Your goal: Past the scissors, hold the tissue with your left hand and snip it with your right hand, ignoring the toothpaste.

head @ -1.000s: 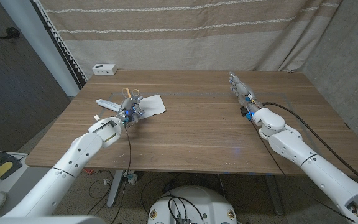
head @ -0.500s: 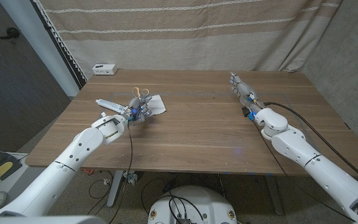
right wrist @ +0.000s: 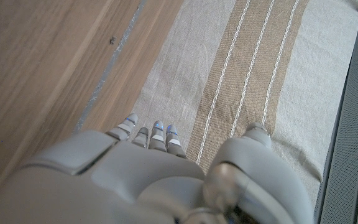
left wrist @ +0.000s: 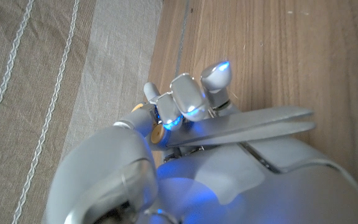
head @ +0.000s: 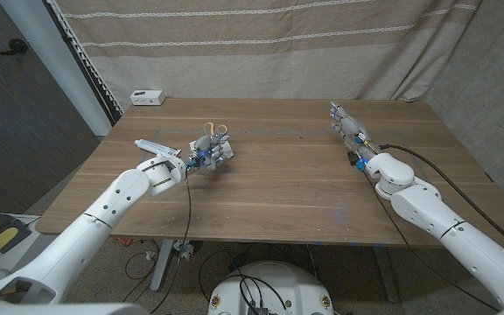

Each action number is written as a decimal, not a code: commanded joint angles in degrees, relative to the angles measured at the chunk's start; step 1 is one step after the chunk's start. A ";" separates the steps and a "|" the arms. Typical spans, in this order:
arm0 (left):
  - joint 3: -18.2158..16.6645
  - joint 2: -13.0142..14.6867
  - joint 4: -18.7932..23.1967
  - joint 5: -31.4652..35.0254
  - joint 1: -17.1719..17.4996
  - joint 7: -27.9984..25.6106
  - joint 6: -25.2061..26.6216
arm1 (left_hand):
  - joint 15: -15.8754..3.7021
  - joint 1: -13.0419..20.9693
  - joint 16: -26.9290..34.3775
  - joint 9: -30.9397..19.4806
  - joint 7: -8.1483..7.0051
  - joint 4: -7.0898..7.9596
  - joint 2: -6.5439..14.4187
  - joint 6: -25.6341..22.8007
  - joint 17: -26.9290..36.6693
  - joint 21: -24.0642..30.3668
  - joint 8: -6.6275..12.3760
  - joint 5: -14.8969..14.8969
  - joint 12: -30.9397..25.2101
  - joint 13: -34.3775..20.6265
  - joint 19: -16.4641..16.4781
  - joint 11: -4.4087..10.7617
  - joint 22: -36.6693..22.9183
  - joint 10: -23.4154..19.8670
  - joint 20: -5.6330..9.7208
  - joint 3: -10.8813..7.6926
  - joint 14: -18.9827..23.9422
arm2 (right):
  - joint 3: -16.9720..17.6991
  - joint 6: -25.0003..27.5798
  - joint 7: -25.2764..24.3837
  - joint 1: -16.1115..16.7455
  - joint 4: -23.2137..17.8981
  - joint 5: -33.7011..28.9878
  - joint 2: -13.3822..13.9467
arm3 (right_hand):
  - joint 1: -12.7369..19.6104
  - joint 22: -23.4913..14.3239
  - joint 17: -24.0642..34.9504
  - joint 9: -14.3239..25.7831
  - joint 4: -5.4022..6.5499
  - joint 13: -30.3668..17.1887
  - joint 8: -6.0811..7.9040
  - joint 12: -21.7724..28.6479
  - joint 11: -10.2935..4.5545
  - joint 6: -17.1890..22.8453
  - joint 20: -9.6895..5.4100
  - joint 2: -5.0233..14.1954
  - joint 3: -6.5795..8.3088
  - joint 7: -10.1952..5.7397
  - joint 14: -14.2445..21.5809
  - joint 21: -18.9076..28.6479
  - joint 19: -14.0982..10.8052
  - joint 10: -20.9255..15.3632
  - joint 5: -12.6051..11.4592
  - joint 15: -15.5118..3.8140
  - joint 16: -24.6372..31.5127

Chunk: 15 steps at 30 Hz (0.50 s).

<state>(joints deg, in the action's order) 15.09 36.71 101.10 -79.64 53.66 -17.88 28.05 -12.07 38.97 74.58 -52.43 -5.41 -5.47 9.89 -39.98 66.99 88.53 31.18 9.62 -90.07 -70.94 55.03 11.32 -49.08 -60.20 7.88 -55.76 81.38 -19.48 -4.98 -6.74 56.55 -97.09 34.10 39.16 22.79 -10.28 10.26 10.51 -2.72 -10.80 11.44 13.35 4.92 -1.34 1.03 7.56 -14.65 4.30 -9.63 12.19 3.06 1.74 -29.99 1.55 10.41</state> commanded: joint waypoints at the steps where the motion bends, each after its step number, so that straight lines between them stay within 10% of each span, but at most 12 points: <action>1: 4.51 1.21 -2.41 0.12 -5.57 6.36 5.76 | -0.03 -0.08 0.17 -0.15 0.22 -0.37 0.49 0.06 -0.02 0.08 0.19 0.15 -0.20 -0.23 0.08 0.00 -0.08 -0.32 4.33 -0.18 -0.08 | 2.30 1.92 -2.22 2.87 -4.16 0.29 2.80 | 0.11 -0.07 0.12 0.21 0.40 -0.12 -0.06 0.00 0.43 0.06 0.37 0.45 0.02 0.44 -0.61 -0.30 0.80 0.01 0.34 0.57 0.06; 15: 8.86 0.92 -5.21 2.69 -9.98 13.46 10.19 | -0.02 -0.13 0.50 -0.13 0.56 -0.41 0.57 0.28 0.23 0.12 0.23 0.10 -0.17 -0.24 0.07 -0.07 -0.09 -0.02 4.35 -0.26 -0.20 | 4.18 3.29 -4.91 5.74 -7.57 -0.05 4.26 | -0.43 -0.18 0.22 0.23 0.88 -0.18 -0.14 -0.18 -0.33 0.08 1.57 0.42 -0.23 0.71 -2.94 -1.54 4.86 0.37 0.97 1.04 -0.28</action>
<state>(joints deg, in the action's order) 20.33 37.70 98.04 -78.72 47.56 -9.43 35.03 -12.07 38.82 74.83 -52.38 -5.11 -5.64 9.73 -39.68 67.17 88.53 31.18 9.62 -90.07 -70.94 55.04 11.23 -49.14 -60.13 7.89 -55.93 81.38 -16.66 -2.90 -9.73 60.30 -102.22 34.23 42.20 22.49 -10.28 10.26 10.51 -2.12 -10.80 11.44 13.35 4.59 -1.34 2.70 7.86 -14.85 4.30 -10.04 10.79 7.21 2.07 -29.23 2.37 10.15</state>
